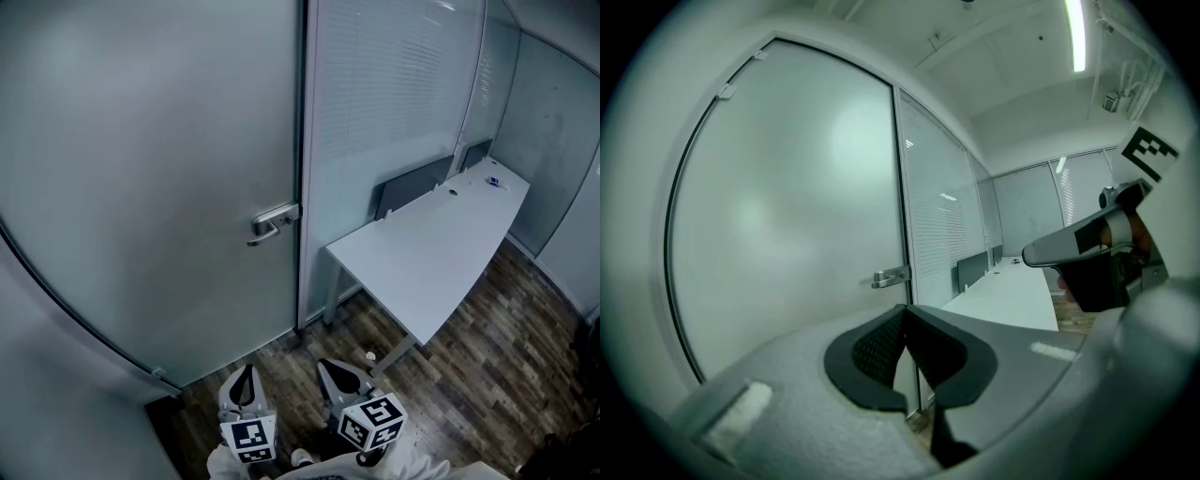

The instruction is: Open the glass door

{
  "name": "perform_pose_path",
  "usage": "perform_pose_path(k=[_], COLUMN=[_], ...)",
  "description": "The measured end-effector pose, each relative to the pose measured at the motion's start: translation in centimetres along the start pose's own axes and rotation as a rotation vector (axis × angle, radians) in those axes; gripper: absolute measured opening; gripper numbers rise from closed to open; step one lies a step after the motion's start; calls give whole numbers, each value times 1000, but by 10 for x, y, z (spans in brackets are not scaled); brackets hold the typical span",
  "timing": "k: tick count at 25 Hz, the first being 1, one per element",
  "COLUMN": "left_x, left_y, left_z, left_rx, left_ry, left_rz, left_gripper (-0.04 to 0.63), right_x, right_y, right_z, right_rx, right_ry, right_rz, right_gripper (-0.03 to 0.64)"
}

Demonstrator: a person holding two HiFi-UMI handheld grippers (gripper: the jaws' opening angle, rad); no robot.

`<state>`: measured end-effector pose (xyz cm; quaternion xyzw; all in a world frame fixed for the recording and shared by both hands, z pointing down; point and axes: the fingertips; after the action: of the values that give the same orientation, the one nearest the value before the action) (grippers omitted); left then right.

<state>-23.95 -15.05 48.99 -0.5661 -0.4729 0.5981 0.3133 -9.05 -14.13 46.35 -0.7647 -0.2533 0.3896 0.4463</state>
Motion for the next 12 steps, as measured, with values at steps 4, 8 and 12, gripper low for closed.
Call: perform_pose_path(k=[4, 8, 12], left_x=[-15, -37, -66], left_y=[3, 6, 17], left_z=[-1, 4, 16], left_rx=[-2, -6, -4], left_ry=[-4, 12, 44], left_rz=[5, 19, 25], left_gripper=[5, 4, 5], right_x=[-14, -40, -71], right_y=[4, 13, 29], right_z=[-11, -23, -35], right_rx=[-6, -15, -8], right_ry=[2, 30, 66], right_rz=[8, 20, 22], right_gripper=[5, 5, 5])
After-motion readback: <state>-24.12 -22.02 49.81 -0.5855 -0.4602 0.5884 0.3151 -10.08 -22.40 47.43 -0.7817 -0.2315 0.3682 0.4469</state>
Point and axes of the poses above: the fingertips, and each gripper's own axes: x backward along the fingers, z to its left, y out of its top, and after that the axes turned 12 degrees about z, right-handed
